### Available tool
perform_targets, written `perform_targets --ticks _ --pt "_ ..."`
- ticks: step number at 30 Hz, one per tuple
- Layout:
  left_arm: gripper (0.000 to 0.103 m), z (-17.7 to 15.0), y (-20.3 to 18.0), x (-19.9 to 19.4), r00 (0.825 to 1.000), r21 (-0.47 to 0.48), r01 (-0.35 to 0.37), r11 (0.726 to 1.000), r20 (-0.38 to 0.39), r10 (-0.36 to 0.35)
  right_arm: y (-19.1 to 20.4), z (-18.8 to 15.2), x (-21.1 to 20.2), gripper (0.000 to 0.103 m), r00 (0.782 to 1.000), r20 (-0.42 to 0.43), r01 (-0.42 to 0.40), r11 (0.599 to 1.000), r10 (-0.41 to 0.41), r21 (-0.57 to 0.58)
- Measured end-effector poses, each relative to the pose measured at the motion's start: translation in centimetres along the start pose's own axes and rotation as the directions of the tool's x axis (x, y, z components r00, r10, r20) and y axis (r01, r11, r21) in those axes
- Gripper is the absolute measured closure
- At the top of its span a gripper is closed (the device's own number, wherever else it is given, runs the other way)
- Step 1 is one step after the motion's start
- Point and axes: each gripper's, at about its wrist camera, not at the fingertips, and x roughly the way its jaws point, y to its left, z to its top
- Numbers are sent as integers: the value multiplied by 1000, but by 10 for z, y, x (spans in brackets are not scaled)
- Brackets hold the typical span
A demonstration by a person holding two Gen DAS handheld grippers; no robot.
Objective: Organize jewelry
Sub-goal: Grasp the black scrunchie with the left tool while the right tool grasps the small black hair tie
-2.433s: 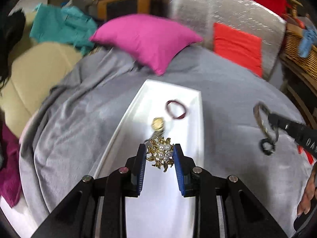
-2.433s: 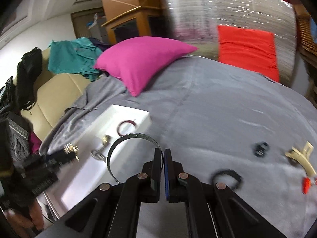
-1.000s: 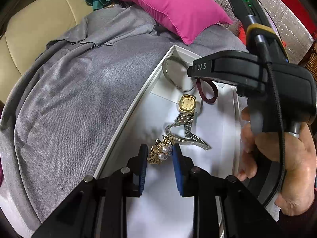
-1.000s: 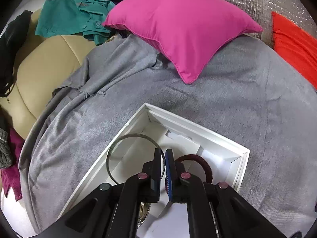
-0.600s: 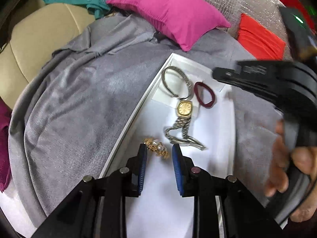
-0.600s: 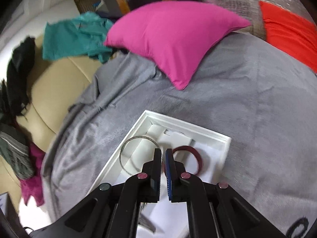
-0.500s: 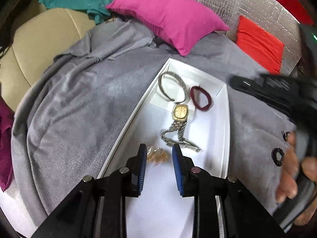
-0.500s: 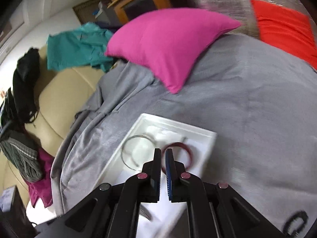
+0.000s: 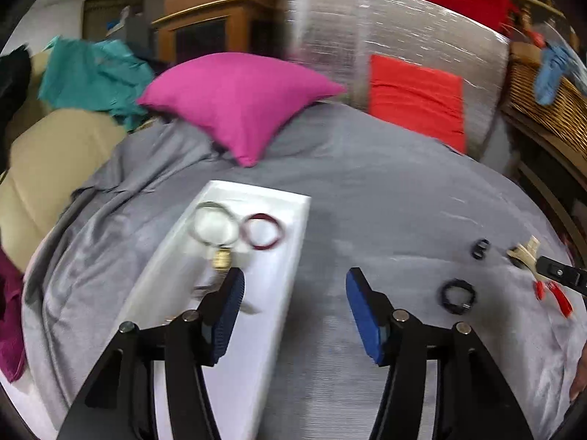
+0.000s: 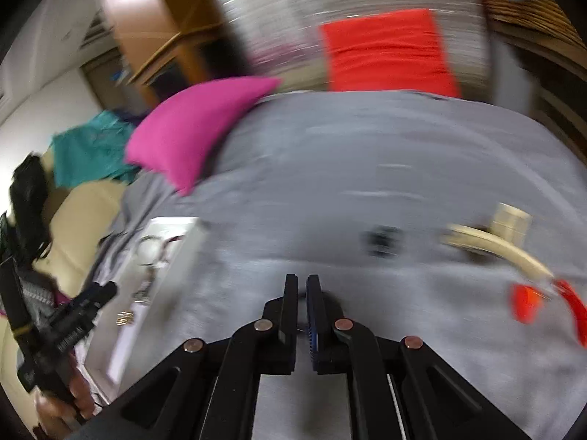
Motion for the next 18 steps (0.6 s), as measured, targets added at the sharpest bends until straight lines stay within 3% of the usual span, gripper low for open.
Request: perform_targets --ticks 2,4,6,11,18 --pt "44 -2 -19 2 1000 32 19 999 -7 -19 -34 -10 -14 88 999 6 35 999 -36 42" --pt "44 -5 -36 2 999 65 33 997 -10 -33 -70 -22 -28 62 998 13 58 993 -59 101" --pt "43 -8 -57 5 999 106 43 993 -17 -41 -94 -33 -39 44 996 33 75 988 -80 134" --pt "43 -13 -95 16 995 173 90 981 -51 -82 -141 -44 -56 43 995 85 34 971 -56 236" --pt "43 -20 -137 32 978 212 189 959 -125 -165 -159 -36 -56 43 994 109 -38 961 8 276"
